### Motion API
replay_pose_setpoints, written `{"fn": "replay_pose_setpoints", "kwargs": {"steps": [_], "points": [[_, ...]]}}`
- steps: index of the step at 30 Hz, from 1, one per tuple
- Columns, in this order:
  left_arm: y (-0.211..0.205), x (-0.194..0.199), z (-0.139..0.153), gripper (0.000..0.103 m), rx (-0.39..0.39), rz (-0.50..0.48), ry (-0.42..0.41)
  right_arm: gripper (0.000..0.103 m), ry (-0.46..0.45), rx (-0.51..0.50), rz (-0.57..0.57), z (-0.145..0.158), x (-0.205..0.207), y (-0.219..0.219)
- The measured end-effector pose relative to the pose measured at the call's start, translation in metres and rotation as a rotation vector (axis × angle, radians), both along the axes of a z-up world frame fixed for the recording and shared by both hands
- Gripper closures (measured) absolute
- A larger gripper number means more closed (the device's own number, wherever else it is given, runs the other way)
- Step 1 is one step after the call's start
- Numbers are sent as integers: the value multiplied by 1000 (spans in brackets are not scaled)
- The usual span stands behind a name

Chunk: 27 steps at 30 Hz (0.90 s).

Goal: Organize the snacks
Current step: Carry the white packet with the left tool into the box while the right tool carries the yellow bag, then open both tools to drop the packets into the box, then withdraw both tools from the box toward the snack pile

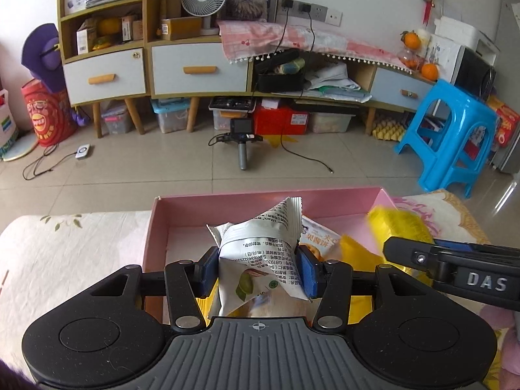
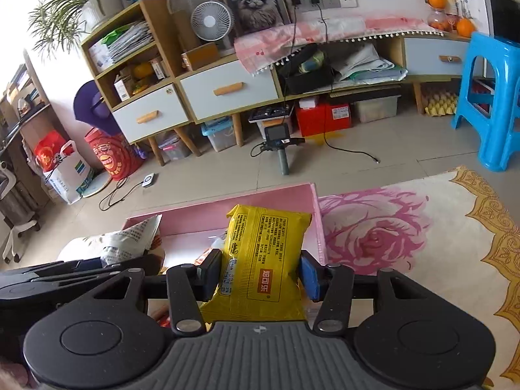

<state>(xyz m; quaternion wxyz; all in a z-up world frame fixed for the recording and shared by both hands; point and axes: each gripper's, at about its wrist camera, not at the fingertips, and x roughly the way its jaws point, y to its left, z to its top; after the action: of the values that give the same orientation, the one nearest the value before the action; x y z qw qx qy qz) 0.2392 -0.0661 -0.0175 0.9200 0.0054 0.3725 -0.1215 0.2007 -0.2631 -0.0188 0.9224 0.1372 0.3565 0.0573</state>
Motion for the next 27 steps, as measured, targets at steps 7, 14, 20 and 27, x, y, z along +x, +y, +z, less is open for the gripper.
{"fn": "replay_pose_setpoints", "kwargs": {"steps": [7,14,20,27], "points": [[-1,-1,-5,48,-1,-3,-48,61,-30,16,-11,3,4,-5],[0,-8,-1,41,16,-16,-45,46,-30,22,-22,7,2,-8],[1,-23,8,37,31,-23,-47,43,-40,4,-7,15,-7,-2],[12,-49,21,33,14,-25,-35,38,-41,-16,10,26,-26,5]]}}
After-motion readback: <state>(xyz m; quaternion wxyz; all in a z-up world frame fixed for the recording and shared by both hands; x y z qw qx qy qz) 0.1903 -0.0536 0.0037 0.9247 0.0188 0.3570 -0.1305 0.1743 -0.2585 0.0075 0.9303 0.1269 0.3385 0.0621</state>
